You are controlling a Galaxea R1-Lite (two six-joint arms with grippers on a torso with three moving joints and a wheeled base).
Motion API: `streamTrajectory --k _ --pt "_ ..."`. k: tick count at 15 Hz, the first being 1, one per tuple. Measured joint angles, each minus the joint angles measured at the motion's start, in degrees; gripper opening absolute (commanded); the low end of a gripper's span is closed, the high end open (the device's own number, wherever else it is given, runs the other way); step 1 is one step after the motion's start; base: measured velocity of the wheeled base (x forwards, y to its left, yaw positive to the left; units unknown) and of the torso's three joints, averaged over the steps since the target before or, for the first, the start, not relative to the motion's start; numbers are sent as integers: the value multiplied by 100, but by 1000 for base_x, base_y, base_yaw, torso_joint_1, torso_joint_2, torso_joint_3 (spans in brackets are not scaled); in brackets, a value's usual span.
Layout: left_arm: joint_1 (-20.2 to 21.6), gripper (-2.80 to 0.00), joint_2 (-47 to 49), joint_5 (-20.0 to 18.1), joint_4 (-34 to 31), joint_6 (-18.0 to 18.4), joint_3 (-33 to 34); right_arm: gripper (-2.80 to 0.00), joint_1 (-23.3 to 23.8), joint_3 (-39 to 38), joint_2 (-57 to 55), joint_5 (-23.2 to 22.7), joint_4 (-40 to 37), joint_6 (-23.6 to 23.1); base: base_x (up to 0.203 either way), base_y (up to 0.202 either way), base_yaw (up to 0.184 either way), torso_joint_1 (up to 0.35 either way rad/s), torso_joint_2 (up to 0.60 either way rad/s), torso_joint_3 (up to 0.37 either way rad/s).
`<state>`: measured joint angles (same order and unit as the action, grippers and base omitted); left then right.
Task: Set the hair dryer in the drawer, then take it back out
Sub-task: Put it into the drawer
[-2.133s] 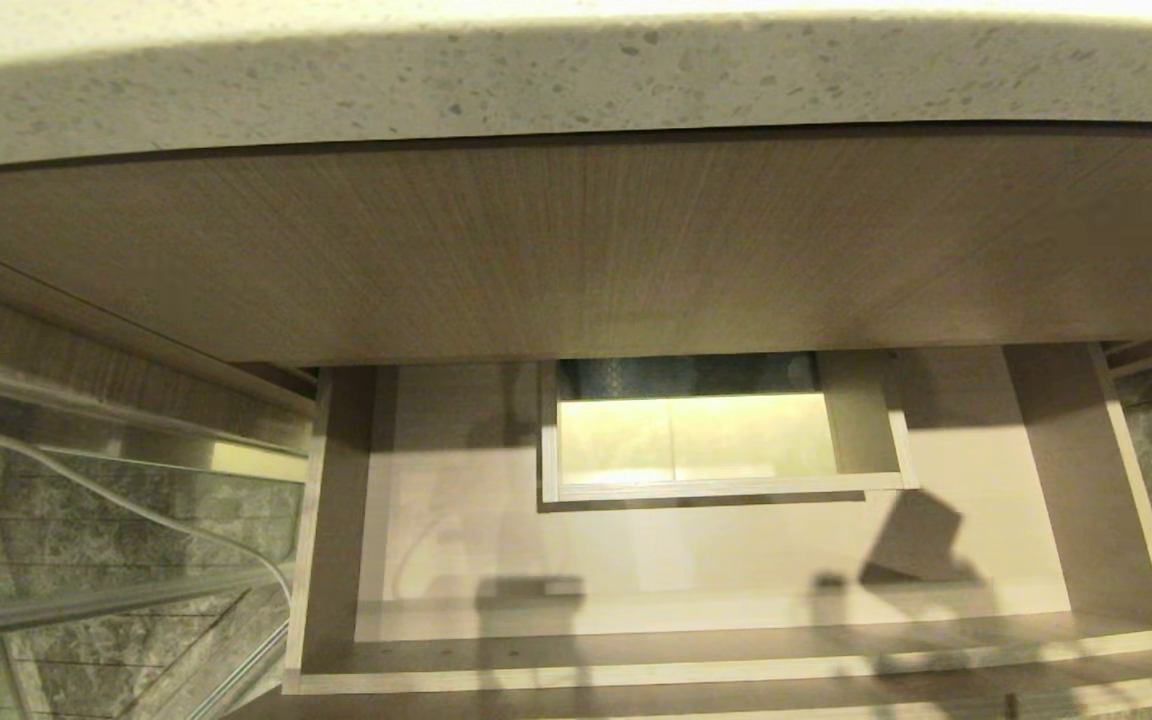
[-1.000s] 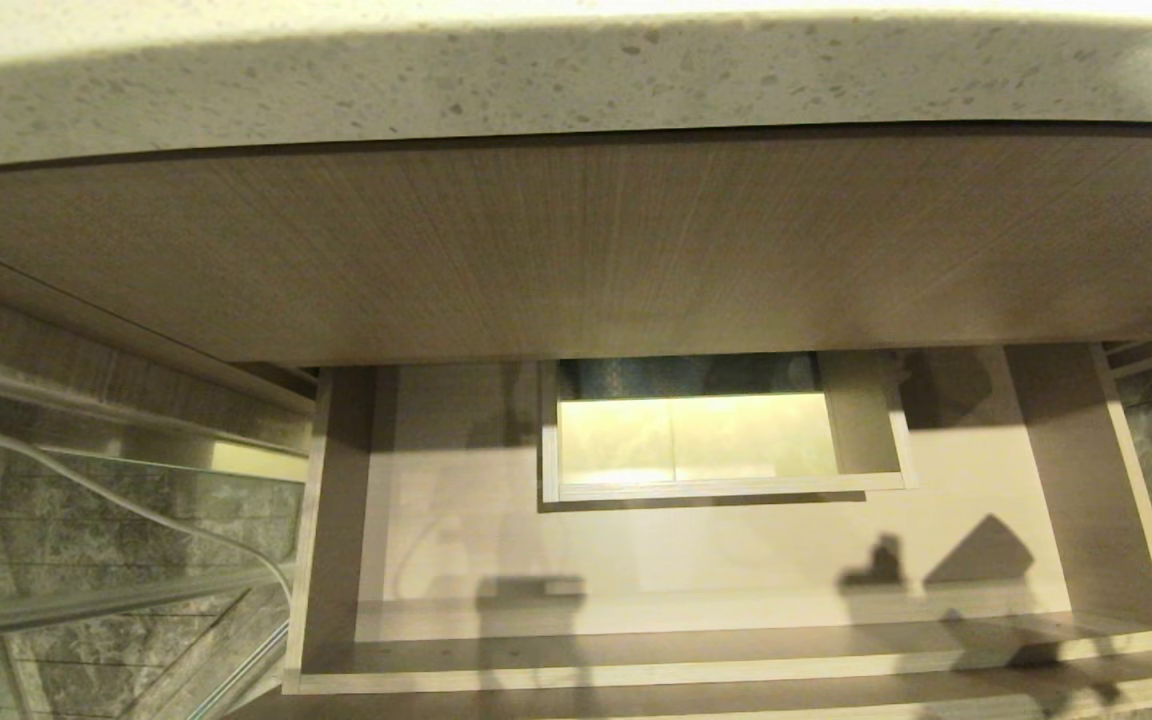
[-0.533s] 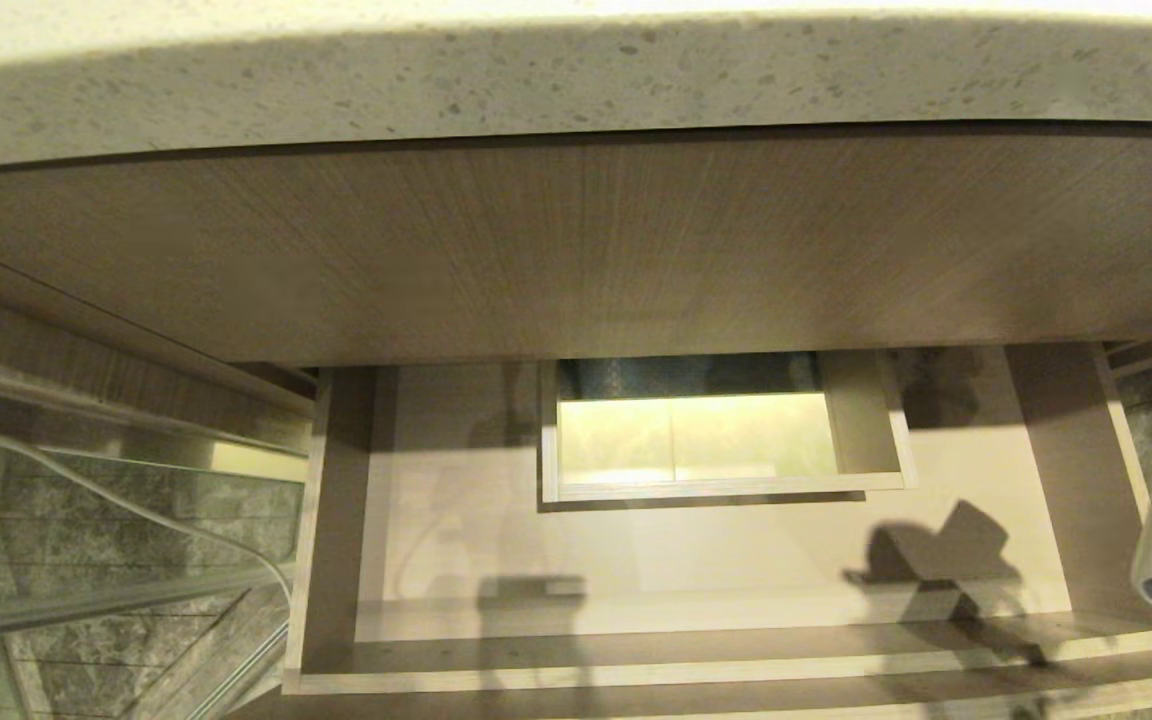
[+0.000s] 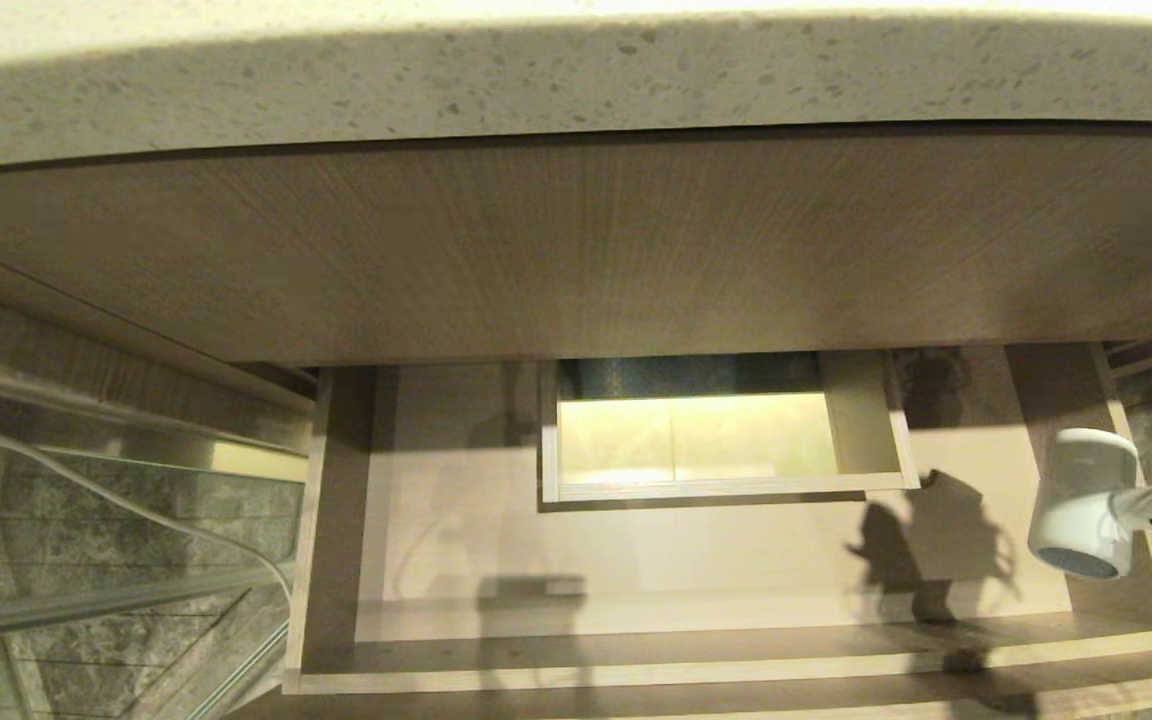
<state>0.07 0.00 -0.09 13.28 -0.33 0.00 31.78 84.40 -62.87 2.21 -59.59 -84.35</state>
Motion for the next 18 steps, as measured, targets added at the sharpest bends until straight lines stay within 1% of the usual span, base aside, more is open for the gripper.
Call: streamTrajectory --k 6,9,11,13,16,18 --pt "0 -280 0 -1 -2 0 0 -280 2 -50 -695 -26 79 17 0 0 0 0 0 0" --pt "0 -280 0 0 -1 0 0 -280 -45 -24 -970 -228 334 20 0 0 0 0 0 0" --pt "0 -280 0 -1 0 2 0 -280 -184 -35 -1086 -280 351 22 0 0 0 0 0 0" --pt "0 -280 0 -1 0 0 0 -280 -402 -35 -1190 -313 325 28 0 0 0 0 0 0" --pt "0 -280 0 -1 -2 0 0 -280 -668 -20 -1370 -489 269 22 0 0 0 0 0 0" --pt "0 -280 0 -1 -5 2 0 -280 -891 26 -1524 -503 297 22 0 0 0 0 0 0"
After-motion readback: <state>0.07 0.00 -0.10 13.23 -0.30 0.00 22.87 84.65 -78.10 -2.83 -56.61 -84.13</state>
